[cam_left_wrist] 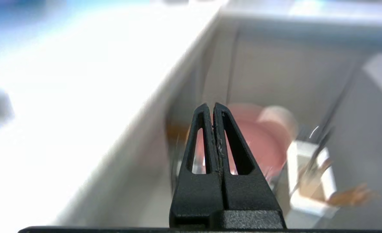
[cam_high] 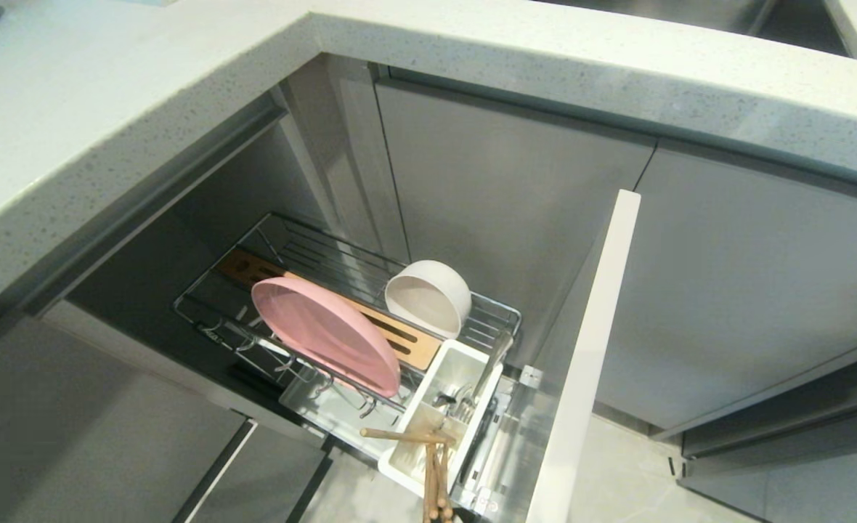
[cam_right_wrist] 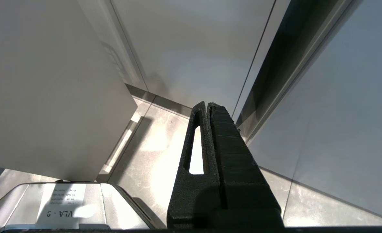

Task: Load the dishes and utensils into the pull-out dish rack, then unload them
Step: Take the plate out of the cupboard

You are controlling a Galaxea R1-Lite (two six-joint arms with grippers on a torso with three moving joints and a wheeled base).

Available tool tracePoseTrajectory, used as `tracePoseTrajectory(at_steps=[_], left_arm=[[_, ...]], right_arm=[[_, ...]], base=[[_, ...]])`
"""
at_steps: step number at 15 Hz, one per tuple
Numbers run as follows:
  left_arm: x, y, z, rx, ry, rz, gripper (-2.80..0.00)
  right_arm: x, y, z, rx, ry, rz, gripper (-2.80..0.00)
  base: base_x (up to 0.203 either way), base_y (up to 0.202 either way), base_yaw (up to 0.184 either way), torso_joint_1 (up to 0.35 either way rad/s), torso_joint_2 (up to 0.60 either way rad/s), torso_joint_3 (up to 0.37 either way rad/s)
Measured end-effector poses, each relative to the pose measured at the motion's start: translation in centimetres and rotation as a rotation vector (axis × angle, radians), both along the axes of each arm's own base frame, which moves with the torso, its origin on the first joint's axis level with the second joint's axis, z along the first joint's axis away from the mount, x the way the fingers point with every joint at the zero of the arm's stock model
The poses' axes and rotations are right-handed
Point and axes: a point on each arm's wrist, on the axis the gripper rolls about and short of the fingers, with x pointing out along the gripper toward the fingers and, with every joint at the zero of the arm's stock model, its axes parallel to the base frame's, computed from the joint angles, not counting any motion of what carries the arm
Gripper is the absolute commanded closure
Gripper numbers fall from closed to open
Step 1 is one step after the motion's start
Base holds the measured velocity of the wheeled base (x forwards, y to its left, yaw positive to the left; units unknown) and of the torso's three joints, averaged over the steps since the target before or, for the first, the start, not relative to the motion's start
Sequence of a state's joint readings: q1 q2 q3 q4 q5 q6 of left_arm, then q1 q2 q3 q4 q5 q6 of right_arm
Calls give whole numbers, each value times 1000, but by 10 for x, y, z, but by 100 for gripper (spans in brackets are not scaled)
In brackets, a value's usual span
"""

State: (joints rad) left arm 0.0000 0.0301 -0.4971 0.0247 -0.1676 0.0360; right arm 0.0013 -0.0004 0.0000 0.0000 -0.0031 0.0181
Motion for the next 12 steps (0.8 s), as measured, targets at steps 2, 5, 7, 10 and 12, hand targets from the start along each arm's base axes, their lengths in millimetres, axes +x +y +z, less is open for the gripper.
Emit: tracePoseTrajectory(at_steps=[2, 5, 7, 10, 12], left_arm=[[-21, -1, 41, 10, -90, -28, 0], [-40, -3, 110, -43, -199, -63, 0], [-37, -5, 153, -116, -231, -106, 0], [-3, -3, 206, -271, -237, -168, 0], [31, 1, 233, -419, -224, -203, 0]], right_arm=[[0, 0, 0, 0, 0, 0, 0], [0, 0, 0, 0, 0, 0, 0], [0, 0, 0, 0, 0, 0, 0], [0, 0, 0, 0, 0, 0, 0], [0, 0, 0, 0, 0, 0, 0]], base=[[0, 0, 0, 0, 0, 0], [0, 0, 0, 0, 0, 0], [0, 0, 0, 0, 0, 0], [0, 0, 0, 0, 0, 0], [0, 0, 0, 0, 0, 0]])
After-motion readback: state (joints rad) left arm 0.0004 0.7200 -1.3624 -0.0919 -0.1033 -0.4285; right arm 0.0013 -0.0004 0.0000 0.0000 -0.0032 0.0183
